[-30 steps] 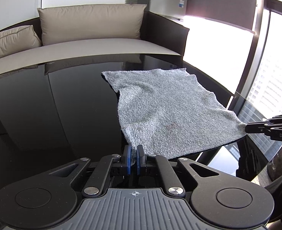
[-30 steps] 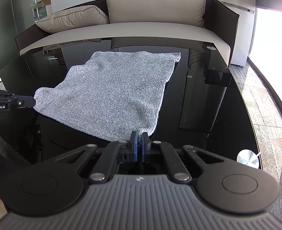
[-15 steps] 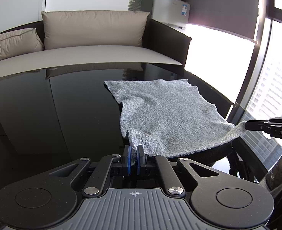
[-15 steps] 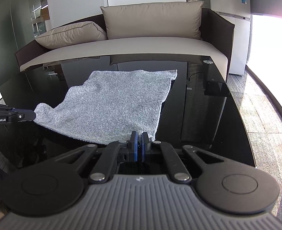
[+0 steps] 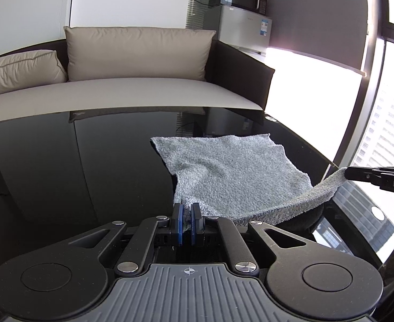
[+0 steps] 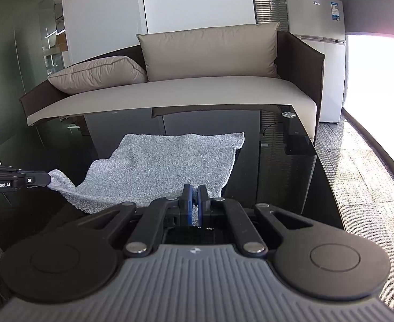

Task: Fold towel
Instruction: 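Lift the gripped towel edge with both grippers and fold it over the towel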

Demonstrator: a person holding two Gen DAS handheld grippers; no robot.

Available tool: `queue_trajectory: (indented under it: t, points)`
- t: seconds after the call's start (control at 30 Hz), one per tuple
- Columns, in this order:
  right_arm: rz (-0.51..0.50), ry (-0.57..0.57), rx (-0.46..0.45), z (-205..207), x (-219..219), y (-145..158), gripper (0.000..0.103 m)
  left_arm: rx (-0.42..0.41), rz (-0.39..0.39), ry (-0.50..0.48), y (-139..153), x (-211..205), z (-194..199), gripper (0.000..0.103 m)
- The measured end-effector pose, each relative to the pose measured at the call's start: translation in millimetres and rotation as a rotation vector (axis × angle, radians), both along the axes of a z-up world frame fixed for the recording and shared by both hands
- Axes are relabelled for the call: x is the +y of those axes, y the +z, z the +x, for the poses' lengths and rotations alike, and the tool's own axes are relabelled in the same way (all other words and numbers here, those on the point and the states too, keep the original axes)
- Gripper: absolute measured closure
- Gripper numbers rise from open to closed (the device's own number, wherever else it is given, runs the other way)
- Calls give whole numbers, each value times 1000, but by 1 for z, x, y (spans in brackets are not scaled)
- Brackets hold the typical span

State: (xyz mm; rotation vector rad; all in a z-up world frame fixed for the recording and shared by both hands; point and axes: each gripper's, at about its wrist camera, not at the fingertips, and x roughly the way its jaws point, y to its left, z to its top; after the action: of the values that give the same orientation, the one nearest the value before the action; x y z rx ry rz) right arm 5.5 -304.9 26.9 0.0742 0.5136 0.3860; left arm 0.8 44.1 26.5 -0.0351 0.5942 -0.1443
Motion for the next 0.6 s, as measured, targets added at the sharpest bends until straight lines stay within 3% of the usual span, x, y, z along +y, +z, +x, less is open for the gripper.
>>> queue_trajectory:
  t: [0.6]
  points:
    - [34,-24,-24,36,3,12,100,-24,-14,34,10,1,35,98]
